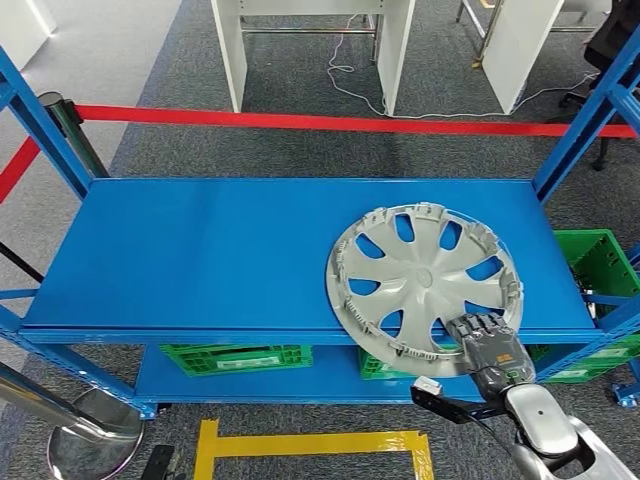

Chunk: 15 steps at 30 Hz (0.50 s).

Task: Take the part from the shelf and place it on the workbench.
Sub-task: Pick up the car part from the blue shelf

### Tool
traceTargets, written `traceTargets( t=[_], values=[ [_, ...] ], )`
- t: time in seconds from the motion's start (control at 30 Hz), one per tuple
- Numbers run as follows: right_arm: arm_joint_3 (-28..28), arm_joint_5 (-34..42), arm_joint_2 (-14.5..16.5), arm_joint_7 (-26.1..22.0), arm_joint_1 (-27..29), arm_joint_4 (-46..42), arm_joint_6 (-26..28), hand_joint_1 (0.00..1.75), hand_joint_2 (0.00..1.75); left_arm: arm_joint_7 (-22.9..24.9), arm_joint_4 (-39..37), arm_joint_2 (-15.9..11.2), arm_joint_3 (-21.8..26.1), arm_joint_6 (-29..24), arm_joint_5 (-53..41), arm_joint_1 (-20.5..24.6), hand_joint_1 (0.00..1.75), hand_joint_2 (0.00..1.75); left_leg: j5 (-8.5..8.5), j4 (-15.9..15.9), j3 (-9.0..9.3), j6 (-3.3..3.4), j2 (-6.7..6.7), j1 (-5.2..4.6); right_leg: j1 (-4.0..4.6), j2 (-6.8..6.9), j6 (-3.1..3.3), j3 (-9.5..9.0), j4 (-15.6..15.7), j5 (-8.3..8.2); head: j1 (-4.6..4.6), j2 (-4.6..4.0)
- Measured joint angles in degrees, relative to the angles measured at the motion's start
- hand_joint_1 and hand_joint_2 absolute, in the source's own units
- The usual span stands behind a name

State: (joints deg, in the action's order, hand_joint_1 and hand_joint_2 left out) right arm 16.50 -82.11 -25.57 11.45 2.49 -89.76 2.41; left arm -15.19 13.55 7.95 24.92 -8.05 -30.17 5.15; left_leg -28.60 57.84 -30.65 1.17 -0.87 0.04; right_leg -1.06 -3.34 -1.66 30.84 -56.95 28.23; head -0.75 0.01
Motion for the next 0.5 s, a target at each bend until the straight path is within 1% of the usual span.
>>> traceTargets(
  t=[0.4,0.5],
  values=[
    [3.3,-1.7,0.0,-1.3,-2.0,0.4,0.8,1.75,1.75,-0.3,0.0,0.2,0.2,-0.8,-0.8,0.1,0.0,1.75,0.04,0.0,0.03,0.02,-0.01,0.0,0.0,0.02,-0.01,-0.03,0.0,-0.03,-0.01,-0.01],
    [4.2,-2.5,-0.1,-1.6,-2.1,-0.4,2.9,1.75,1.75,-0.3,0.0,0.2,0.4,-1.7,-0.8,0.1,0.0,1.75,0.05,0.0,0.03,0.03,-0.01,0.0,0.0,0.02,-0.03,-0.04,0.0,-0.04,-0.01,-0.01]
  ],
)
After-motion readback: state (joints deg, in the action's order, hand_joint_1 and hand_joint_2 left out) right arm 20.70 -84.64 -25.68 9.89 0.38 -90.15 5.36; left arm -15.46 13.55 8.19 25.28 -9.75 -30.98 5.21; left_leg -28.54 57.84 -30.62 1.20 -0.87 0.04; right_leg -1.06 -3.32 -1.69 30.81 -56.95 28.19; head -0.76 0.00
